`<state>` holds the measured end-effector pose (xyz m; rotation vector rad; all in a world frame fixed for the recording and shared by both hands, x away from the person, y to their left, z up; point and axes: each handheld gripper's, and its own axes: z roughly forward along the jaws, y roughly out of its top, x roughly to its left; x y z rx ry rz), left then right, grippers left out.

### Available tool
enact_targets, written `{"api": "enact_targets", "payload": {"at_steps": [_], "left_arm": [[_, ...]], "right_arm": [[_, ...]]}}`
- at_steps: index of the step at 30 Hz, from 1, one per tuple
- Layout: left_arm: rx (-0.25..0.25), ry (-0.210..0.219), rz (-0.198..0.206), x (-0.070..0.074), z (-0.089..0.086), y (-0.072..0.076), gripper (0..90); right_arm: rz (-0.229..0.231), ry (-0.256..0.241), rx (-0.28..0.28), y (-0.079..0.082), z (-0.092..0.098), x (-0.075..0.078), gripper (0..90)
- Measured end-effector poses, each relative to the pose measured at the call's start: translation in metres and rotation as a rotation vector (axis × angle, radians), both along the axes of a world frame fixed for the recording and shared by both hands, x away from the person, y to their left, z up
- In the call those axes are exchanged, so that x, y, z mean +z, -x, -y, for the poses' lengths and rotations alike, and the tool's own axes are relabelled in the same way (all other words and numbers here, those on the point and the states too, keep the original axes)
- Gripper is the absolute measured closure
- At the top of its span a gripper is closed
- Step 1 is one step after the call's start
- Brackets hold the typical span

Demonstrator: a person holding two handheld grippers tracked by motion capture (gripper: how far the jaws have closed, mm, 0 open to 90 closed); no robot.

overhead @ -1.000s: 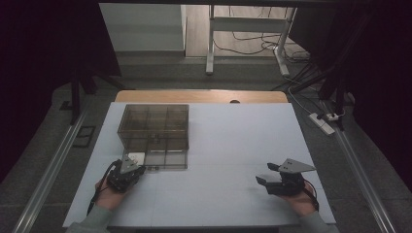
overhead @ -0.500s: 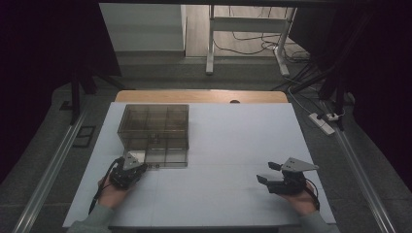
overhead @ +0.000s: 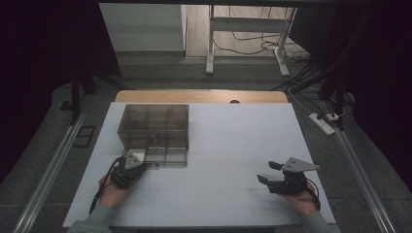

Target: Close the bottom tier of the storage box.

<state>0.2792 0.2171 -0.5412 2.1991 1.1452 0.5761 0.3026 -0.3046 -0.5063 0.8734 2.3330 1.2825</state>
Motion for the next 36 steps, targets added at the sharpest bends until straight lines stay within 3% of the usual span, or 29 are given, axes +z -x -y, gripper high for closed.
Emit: {"api": "enact_targets", "payload": {"at_steps": [10,36], "left_arm": [[0.001,-0.003,0.014,0.001,0.001,-0.004,88.9],[0.031,0.001,0.028,0.001,0.003,-0.034,88.9]], "right_arm": [[0.003,0.010,-0.007,-0.001,0.000,-0.001,27.4],[-0.003,0.027,-0.010,-0.003,0.000,-0.004,26.6]]}}
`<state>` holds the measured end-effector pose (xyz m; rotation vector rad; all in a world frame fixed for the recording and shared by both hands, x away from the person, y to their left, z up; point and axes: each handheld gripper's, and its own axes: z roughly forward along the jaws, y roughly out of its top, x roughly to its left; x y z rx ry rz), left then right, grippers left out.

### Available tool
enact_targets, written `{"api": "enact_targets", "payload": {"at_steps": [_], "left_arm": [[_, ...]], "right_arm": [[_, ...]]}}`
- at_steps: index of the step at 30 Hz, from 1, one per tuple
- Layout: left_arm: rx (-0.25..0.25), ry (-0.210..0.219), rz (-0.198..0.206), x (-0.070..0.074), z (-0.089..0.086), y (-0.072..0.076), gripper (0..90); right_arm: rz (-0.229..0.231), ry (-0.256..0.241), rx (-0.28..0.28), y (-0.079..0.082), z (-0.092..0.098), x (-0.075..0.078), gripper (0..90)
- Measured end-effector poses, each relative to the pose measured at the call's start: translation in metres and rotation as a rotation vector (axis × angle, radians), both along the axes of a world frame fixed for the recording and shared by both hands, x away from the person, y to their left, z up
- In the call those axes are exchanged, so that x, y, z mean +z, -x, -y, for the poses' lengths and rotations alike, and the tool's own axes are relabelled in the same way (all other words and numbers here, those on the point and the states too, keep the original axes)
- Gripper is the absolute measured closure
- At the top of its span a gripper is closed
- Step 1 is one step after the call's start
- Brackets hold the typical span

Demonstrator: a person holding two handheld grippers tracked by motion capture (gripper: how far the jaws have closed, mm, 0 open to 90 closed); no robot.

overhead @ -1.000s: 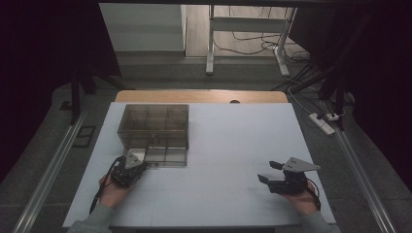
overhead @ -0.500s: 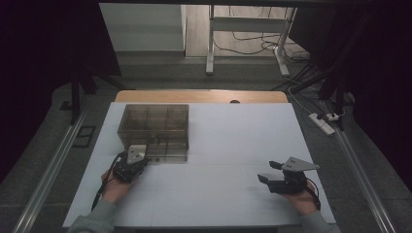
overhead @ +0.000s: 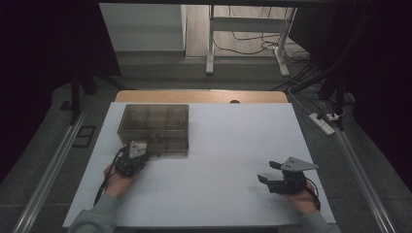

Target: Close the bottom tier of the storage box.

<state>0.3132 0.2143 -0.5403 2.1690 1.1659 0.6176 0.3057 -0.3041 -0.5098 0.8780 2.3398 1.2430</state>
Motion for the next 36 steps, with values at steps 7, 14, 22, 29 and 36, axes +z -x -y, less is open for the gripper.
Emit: {"api": "enact_targets", "payload": {"at_steps": [7,14,22,29,36], "left_arm": [[0.004,0.001,0.004,0.000,0.000,-0.006,88.9],[0.011,0.001,0.010,0.000,0.000,-0.012,88.9],[0.024,0.012,0.016,-0.001,-0.001,-0.019,88.9],[0.033,0.012,0.023,-0.001,0.000,-0.025,88.9],[0.029,0.016,0.025,-0.002,-0.001,-0.026,89.0]], "right_arm": [[-0.003,0.005,0.001,0.000,0.000,0.000,26.4],[-0.003,0.008,-0.005,-0.001,0.001,0.000,26.3],[-0.008,0.006,-0.001,-0.001,0.000,-0.001,26.3],[-0.010,0.007,0.003,-0.001,0.000,-0.001,26.3],[-0.010,0.011,0.001,-0.002,0.001,-0.001,26.3]]}}
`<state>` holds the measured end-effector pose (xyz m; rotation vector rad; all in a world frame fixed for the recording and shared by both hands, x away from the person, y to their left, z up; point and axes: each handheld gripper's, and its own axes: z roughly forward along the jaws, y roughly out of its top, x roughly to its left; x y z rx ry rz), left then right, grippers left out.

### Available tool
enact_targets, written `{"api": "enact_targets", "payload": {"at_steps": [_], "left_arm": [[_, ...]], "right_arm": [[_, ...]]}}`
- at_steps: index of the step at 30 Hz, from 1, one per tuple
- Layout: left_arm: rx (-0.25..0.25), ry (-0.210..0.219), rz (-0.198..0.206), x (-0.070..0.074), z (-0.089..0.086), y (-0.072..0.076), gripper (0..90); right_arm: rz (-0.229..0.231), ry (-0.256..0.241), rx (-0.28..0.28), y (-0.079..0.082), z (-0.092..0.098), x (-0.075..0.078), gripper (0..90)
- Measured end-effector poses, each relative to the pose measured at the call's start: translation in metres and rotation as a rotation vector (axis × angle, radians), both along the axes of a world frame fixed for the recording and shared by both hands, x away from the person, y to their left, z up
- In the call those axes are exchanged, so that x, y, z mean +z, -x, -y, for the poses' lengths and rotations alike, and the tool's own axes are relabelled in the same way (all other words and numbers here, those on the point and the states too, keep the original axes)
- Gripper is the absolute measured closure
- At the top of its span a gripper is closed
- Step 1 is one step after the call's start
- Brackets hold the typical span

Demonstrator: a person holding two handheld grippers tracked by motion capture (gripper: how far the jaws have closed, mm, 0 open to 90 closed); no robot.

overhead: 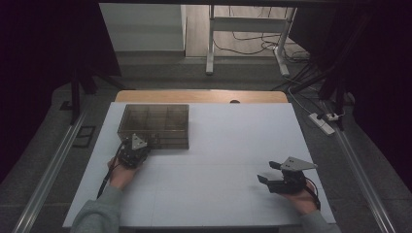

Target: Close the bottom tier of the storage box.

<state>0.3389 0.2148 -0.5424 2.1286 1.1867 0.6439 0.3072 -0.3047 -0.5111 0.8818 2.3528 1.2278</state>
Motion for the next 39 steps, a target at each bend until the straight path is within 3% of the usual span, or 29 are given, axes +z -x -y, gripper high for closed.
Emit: {"api": "enact_targets", "payload": {"at_steps": [10,27,30,34,39], "left_arm": [[-0.023,-0.006,-0.004,0.004,0.001,0.012,88.7],[-0.107,0.094,0.031,0.021,-0.007,0.065,85.6],[-0.133,0.113,0.028,0.021,-0.006,0.073,74.9],[-0.119,0.112,0.015,0.020,-0.006,0.082,52.6],[-0.124,0.129,0.002,0.019,-0.008,0.087,37.5]], "right_arm": [[0.004,-0.006,-0.005,0.001,0.002,0.001,26.4],[0.001,-0.010,-0.010,0.001,0.004,0.000,26.3],[-0.002,-0.007,-0.009,0.000,0.005,0.000,26.3],[-0.003,-0.007,-0.008,0.000,0.004,-0.001,26.2],[-0.005,-0.006,-0.005,0.000,0.004,-0.001,26.0]]}}
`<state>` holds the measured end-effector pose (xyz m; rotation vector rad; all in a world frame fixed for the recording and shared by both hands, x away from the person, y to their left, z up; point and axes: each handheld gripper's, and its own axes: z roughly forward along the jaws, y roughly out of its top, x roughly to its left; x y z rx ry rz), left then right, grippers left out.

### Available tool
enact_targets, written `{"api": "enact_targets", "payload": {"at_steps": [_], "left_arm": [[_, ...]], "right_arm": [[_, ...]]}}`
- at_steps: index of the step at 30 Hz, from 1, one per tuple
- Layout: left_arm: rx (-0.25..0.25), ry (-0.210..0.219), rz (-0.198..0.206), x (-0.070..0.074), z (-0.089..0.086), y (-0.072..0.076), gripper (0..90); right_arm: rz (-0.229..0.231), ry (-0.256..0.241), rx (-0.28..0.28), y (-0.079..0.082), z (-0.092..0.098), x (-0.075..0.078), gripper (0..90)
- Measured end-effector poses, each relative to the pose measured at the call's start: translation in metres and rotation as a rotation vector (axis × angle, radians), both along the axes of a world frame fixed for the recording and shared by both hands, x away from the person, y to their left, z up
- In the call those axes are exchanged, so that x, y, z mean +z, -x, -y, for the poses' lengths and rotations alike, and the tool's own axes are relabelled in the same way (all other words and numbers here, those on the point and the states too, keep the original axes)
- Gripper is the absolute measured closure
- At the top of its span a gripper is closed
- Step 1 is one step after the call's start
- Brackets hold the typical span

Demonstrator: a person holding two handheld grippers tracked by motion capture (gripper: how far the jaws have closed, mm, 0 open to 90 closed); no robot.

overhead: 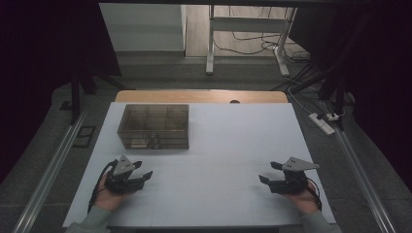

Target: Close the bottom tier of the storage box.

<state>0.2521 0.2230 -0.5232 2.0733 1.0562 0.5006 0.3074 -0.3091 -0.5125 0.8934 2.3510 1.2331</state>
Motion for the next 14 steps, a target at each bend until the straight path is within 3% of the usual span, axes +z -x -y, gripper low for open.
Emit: {"api": "enact_targets", "payload": {"at_steps": [3,14], "left_arm": [[0.000,0.009,-0.002,0.0006,0.0003,0.0000,31.2],[0.000,0.013,-0.014,0.0017,-0.0012,-0.0018,28.1]], "right_arm": [[-0.002,0.005,0.007,-0.0002,-0.0004,-0.0006,25.5],[0.009,-0.010,0.017,0.0008,-0.0008,0.0003,24.5]]}}
